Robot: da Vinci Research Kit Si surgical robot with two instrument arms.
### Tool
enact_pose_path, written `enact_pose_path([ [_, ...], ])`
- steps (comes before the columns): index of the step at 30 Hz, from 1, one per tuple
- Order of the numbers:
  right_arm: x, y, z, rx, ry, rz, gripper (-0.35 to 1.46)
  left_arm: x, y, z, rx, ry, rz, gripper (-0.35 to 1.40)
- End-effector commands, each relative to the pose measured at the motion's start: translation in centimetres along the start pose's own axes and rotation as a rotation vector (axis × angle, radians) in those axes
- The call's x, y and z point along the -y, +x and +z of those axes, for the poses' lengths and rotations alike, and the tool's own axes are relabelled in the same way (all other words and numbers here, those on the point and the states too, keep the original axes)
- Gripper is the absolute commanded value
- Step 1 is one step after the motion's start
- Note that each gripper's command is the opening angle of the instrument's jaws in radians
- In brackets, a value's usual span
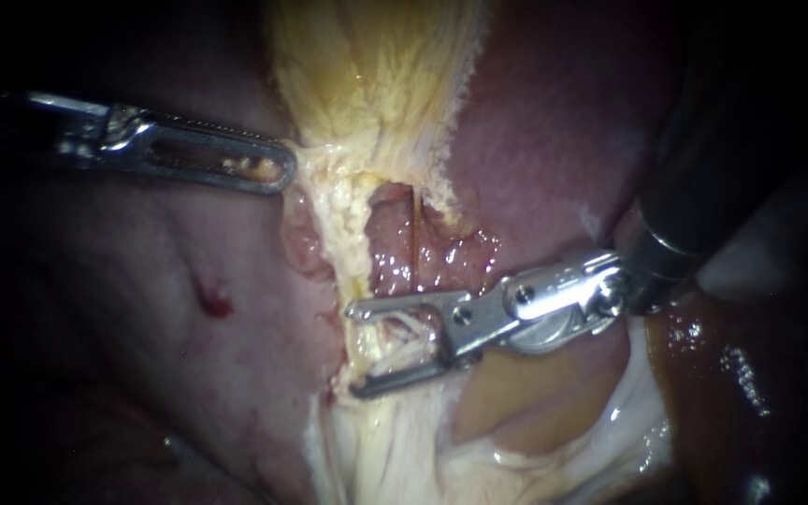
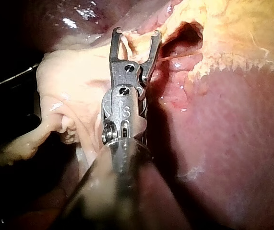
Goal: Clipping first clip left tube
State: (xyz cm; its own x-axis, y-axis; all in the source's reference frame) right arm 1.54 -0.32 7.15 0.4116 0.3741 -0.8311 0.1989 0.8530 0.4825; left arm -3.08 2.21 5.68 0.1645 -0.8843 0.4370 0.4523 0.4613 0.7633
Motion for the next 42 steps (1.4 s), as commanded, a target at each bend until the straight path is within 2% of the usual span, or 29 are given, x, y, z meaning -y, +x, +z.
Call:
enact_pose_path([
  [1,-0.01,-0.01,-0.02,-0.001,-0.002,0.000,0.50,0.00,0.00,0.00,0.000,0.001,0.000,-0.35],
  [21,-0.11,-0.11,-0.10,-0.001,0.001,0.005,0.50,0.02,0.00,-0.01,0.000,0.000,0.000,-0.35],
  [28,-0.12,-0.09,-0.05,0.002,-0.004,0.017,0.50,0.02,0.00,-0.01,0.000,0.000,0.000,-0.35],
  [35,-0.08,-0.03,0.02,-0.021,-0.005,0.028,0.50,0.02,0.00,0.00,0.000,0.000,0.000,-0.35],
  [38,-0.05,0.01,0.06,-0.039,0.014,0.032,0.50,0.02,0.00,0.00,0.000,0.000,0.000,-0.35],
  [40,-0.02,0.03,0.10,-0.045,0.055,0.034,0.50,0.02,0.00,0.00,0.000,0.000,0.000,-0.35],
  [42,0.02,0.04,0.13,-0.047,0.071,0.037,0.50,0.02,0.00,0.00,-0.001,0.002,0.000,-0.35],
])
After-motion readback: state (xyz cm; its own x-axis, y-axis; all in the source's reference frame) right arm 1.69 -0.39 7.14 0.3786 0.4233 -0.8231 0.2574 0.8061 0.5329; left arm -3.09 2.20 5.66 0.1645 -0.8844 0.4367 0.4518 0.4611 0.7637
